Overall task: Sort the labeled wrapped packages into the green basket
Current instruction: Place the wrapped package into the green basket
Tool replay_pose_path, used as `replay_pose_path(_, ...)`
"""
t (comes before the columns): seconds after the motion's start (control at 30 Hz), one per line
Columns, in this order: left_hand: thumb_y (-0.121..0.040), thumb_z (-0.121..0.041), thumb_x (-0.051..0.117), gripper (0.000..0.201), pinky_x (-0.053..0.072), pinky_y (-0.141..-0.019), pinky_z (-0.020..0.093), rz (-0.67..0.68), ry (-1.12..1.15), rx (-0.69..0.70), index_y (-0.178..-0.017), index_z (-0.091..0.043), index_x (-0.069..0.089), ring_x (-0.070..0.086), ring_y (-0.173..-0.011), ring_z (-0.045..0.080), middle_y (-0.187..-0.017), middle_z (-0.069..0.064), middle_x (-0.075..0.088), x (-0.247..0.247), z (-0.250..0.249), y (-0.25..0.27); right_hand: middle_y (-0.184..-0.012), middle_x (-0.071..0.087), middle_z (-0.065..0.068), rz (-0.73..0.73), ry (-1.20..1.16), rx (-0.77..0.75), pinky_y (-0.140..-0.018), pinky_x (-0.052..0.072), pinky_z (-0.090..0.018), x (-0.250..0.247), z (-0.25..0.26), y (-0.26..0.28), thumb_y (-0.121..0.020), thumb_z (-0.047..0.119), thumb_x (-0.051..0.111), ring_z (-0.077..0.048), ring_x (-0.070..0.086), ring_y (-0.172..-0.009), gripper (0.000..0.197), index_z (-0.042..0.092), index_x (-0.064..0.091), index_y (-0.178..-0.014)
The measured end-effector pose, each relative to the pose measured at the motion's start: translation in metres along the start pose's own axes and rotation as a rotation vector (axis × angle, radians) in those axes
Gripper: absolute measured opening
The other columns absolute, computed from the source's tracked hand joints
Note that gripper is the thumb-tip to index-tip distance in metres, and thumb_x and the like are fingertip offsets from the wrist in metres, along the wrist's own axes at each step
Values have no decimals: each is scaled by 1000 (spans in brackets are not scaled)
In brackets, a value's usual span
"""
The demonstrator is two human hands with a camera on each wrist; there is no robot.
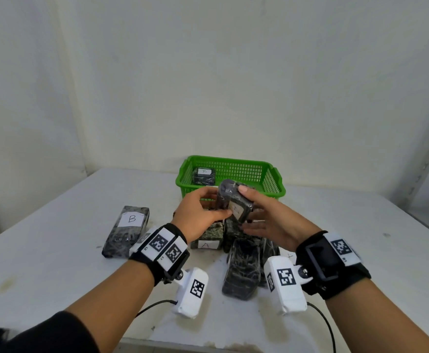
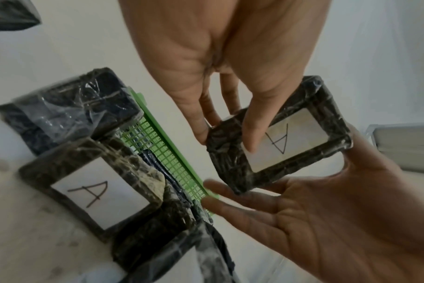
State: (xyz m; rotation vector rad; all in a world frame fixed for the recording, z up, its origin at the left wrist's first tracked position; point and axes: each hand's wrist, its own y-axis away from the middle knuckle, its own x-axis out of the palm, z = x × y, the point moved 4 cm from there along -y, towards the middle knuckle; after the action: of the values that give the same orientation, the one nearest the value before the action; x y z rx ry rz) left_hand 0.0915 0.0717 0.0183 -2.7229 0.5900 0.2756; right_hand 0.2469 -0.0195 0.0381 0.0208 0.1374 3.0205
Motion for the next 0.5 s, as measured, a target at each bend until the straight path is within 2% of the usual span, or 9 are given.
replay_pose_path(0.07,-62,-35,88,55,53,-98,40,78,18,22,-112,-29,67,69,-102,7,-107,-10,73,3,-4,1,-120,76,-13,2,-63,-37,-105,55,-40,1,1,0,-92,44,67,-26,70,-106,37,18,75,-118)
replay_pose_path(0.1,-66,-32,88,58,52,-101,39,143,63,21,-118,-25,64,69,-105,8,-113,-8,72,5,-7,4,-115,78,-10,-11,-55,-76,-96,58,-33,1,3,-1,-95,38,66,-21,72,-101,32,15,76,-115)
replay_pose_path(0.17,-73,-39,81,60,50,-104,36,284,222,-36,-126,-19,60,66,-114,13,-123,-1,69,10,-13,8,-108,80,-7,-34,-8,-122,-76,58,-20,-2,7,-1,-97,28,66,-15,73,-91,26,10,78,-111)
replay_pose_path(0.2,-78,-43,74,57,49,-104,35,339,310,-82,-127,-16,60,65,-117,16,-125,3,68,12,-14,11,-108,80,-7,-28,7,-131,-71,56,-17,-2,7,-1,-97,25,66,-13,74,-91,25,8,77,-113)
replay_pose_path(0.3,-85,-34,63,42,50,-101,34,359,403,-140,-120,-11,66,65,-116,21,-123,11,69,14,-16,12,-107,80,-7,13,42,-141,-69,56,-15,-3,8,-2,-95,21,68,-11,75,-89,24,7,77,-113)
replay_pose_path(0.4,-91,-19,63,25,53,-98,34,298,429,-120,-114,-10,69,67,-112,23,-120,13,70,14,-15,10,-107,81,-2,53,51,-134,-74,56,-15,-2,7,0,-87,38,68,-10,76,-94,37,12,76,-112)
replay_pose_path(0.43,-92,-16,64,25,53,-98,35,284,437,-119,-115,-9,68,67,-113,24,-120,13,70,14,-14,10,-110,80,0,66,62,-130,-76,55,-16,-1,7,1,-84,44,67,-9,76,-98,44,13,75,-115)
replay_pose_path(0.5,-84,-22,71,37,52,-100,38,257,426,-104,-117,-7,68,67,-113,25,-119,13,71,13,-13,9,-113,80,2,79,65,-118,-79,54,-16,-1,5,2,-79,44,69,-7,75,-101,48,16,74,-118)
